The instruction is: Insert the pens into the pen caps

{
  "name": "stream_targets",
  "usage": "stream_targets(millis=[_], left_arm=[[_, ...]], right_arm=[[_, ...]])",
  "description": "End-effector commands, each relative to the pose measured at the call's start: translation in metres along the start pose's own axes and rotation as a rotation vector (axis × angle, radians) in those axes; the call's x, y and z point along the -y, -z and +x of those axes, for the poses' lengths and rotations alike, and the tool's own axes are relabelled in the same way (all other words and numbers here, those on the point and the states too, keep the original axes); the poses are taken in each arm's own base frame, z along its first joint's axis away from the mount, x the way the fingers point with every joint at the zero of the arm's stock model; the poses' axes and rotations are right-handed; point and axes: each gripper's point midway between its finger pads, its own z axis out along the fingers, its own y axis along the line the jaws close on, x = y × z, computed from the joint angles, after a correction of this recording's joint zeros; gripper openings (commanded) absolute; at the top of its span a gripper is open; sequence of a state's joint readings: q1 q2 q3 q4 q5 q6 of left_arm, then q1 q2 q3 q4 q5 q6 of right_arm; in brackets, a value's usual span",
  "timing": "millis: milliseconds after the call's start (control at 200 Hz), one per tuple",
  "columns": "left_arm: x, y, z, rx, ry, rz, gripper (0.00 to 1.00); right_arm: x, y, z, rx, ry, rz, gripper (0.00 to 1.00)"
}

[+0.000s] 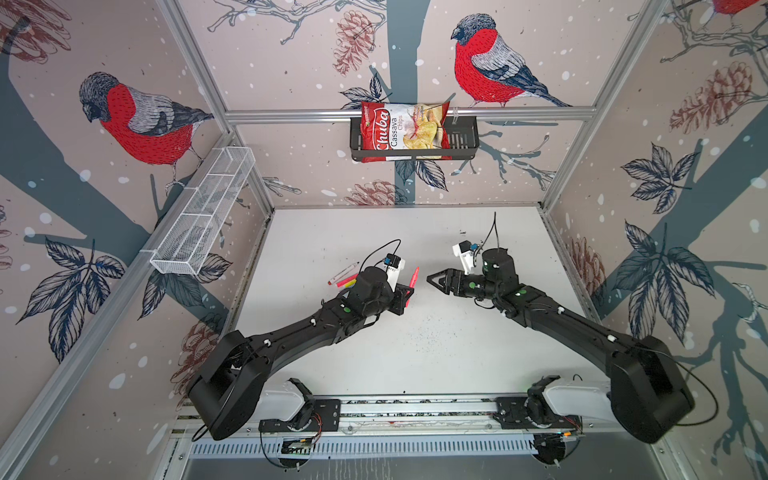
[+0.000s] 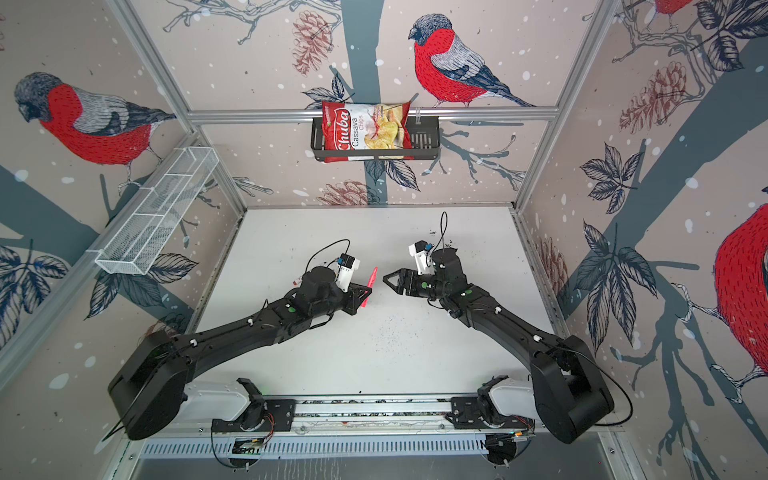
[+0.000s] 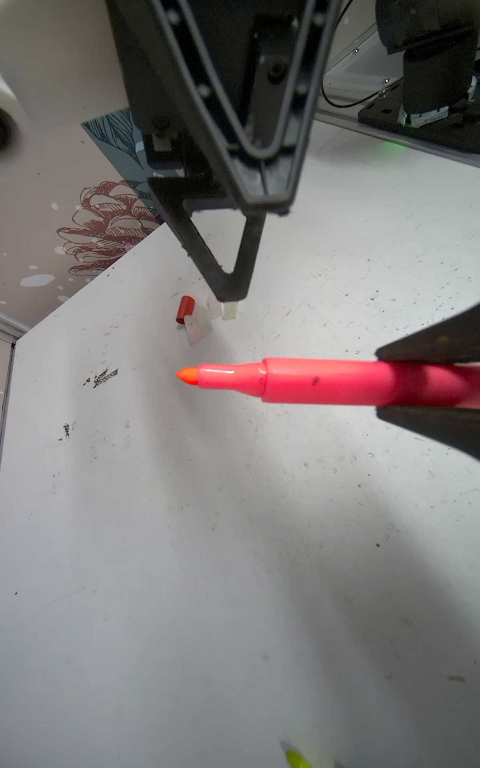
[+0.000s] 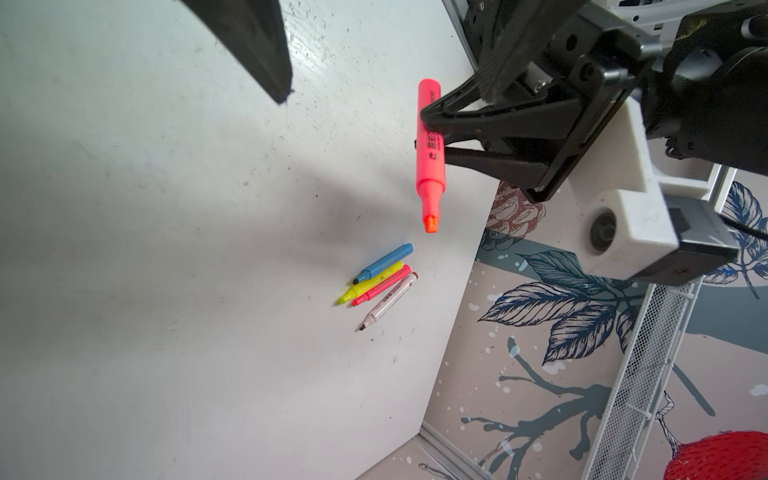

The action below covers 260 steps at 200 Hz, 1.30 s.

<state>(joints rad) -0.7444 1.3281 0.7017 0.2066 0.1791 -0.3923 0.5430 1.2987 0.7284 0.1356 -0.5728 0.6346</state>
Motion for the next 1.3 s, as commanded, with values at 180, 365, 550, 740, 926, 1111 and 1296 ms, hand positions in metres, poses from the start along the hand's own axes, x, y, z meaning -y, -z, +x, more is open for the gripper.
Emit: stream_targets(millis=[180, 365, 550, 740, 926, 1111, 1296], left_arm=[[0.014, 0.003, -0.016, 0.084, -0.004, 0.038, 0.14], [0.018, 0.002, -0.014, 0.082, -0.010, 0.045, 0.14], [0.023, 0.002, -0.013, 0.081, -0.015, 0.057, 0.14], [0.028, 0.001, -0.011, 0.084, -0.017, 0.070, 0.14], [0.031, 0.001, -0.013, 0.088, -0.023, 0.082, 0.14], [0.033, 0.002, -0.013, 0.091, -0.023, 0.090, 0.15], [0.034, 0.003, -0.014, 0.100, -0.020, 0.092, 0.15]], right_arm=[[-0.022, -0.016, -0.005, 0.004, 0.025, -0.068, 0.64], [-0.030, -0.025, -0.002, -0.013, 0.032, -0.086, 0.57], [-0.034, -0.032, 0.000, -0.024, 0.035, -0.092, 0.52], [-0.034, -0.036, 0.003, -0.035, 0.031, -0.094, 0.47], [-0.036, -0.037, 0.004, -0.038, 0.031, -0.100, 0.41], [-0.037, -0.037, 0.004, -0.039, 0.033, -0.105, 0.36], [-0.039, -0.037, 0.004, -0.038, 0.031, -0.110, 0.31]])
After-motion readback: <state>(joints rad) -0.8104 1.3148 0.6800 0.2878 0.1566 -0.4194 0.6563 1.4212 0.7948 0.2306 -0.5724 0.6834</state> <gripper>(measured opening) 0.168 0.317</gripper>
